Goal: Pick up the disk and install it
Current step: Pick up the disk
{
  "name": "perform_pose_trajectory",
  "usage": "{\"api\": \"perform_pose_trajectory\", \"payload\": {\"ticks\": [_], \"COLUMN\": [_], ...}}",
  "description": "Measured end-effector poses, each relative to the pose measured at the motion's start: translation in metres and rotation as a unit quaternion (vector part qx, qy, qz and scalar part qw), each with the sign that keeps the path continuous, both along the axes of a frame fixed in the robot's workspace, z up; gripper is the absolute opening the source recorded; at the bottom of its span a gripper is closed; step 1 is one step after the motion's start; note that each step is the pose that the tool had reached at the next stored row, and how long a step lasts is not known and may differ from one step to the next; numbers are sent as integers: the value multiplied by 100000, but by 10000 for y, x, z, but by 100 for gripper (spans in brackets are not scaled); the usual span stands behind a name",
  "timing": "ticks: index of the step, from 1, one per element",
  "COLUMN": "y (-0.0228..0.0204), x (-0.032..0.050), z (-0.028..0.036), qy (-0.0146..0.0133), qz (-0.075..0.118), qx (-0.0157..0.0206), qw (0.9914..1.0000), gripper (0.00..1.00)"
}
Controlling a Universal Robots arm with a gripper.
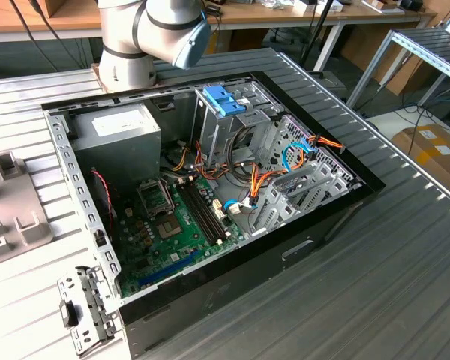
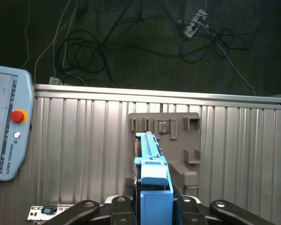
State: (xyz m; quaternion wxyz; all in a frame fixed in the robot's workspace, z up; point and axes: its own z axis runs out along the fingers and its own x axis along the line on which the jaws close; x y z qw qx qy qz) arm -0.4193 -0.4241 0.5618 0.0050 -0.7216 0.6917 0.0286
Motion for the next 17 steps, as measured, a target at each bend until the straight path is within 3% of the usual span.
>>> {"api": "perform_pose_trajectory", "payload": {"ticks": [17], "y": [-198], "x": [3], "z": [-7], "qy": [4], "qz": [0], "qx": [-1], "qw": [100000], "gripper": [37]}}
